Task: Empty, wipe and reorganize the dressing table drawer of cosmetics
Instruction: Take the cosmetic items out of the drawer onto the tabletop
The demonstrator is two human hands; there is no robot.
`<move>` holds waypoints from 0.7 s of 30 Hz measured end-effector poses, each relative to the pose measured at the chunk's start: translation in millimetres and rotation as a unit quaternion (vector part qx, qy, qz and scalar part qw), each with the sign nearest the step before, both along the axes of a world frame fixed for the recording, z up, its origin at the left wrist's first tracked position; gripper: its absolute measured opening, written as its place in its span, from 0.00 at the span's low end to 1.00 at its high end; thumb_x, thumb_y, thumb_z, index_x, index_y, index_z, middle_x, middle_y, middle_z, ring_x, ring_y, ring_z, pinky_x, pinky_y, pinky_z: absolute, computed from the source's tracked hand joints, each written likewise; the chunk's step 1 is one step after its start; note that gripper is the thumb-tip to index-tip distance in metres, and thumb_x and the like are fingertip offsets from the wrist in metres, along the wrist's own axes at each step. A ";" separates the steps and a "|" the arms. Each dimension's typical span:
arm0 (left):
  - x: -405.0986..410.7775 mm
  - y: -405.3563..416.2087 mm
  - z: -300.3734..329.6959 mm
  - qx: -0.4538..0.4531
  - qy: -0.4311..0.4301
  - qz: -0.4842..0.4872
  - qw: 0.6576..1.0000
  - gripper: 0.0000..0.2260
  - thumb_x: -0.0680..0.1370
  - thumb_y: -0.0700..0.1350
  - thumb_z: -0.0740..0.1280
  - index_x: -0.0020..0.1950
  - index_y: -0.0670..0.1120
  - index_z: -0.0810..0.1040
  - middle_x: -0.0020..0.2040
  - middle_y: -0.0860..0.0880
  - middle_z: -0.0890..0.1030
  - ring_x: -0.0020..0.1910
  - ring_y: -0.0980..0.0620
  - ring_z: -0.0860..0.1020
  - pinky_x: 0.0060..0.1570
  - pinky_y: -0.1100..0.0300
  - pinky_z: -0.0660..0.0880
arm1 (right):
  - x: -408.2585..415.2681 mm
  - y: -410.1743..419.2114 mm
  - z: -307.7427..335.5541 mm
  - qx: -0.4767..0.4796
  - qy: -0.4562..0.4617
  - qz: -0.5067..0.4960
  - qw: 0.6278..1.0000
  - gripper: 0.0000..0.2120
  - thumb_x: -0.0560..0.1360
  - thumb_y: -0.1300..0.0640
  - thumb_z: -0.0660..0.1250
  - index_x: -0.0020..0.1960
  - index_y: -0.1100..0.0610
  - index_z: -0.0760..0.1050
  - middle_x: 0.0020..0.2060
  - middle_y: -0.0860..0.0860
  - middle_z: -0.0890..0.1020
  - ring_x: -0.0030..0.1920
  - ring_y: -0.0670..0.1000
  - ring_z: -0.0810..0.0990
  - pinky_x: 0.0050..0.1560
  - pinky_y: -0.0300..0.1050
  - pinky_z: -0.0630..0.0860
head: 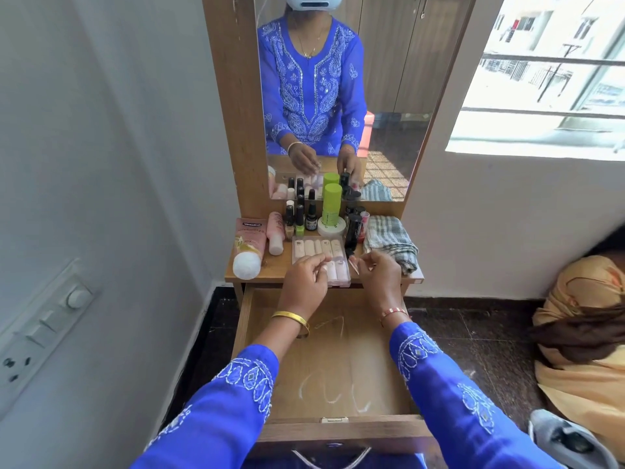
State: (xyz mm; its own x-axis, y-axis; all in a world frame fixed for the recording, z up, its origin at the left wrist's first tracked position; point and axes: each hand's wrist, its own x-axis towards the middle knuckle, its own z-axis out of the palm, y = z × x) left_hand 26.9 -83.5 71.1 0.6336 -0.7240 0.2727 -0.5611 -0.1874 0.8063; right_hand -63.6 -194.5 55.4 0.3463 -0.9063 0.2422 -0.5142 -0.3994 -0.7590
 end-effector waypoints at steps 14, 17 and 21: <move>-14.5 2.2 11.0 -0.056 0.043 0.012 0.997 0.11 0.75 0.35 0.62 0.52 0.41 0.81 0.51 0.46 0.82 0.47 0.54 0.77 0.44 0.78 0.70 | -24.3 -43.1 5.8 -0.146 0.329 0.011 0.933 0.17 0.73 0.64 0.59 0.61 0.57 0.71 0.57 0.58 0.74 0.59 0.62 0.69 0.52 0.53 0.72; -12.4 9.2 12.9 -0.086 0.087 0.049 0.991 0.10 0.76 0.36 0.62 0.53 0.41 0.80 0.51 0.46 0.82 0.47 0.56 0.77 0.45 0.74 0.73 | -27.1 -44.8 10.6 -0.138 0.293 0.015 0.946 0.15 0.71 0.68 0.58 0.57 0.62 0.73 0.56 0.61 0.74 0.58 0.63 0.69 0.51 0.53 0.73; -16.4 23.0 8.9 -0.100 0.155 0.076 0.980 0.09 0.76 0.37 0.62 0.51 0.44 0.80 0.47 0.49 0.82 0.46 0.54 0.79 0.47 0.66 0.77 | -37.1 -27.0 14.5 -0.140 0.197 -0.051 0.969 0.14 0.71 0.65 0.63 0.57 0.63 0.73 0.57 0.62 0.73 0.59 0.62 0.70 0.49 0.54 0.75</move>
State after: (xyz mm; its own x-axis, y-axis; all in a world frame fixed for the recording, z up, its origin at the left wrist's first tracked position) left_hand 10.5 -60.5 80.0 0.8046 -0.5667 0.1771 -0.2616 -0.0706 0.9626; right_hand -100.7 -221.5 69.9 0.3742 -0.8586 0.3504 -0.7896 -0.4932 -0.3651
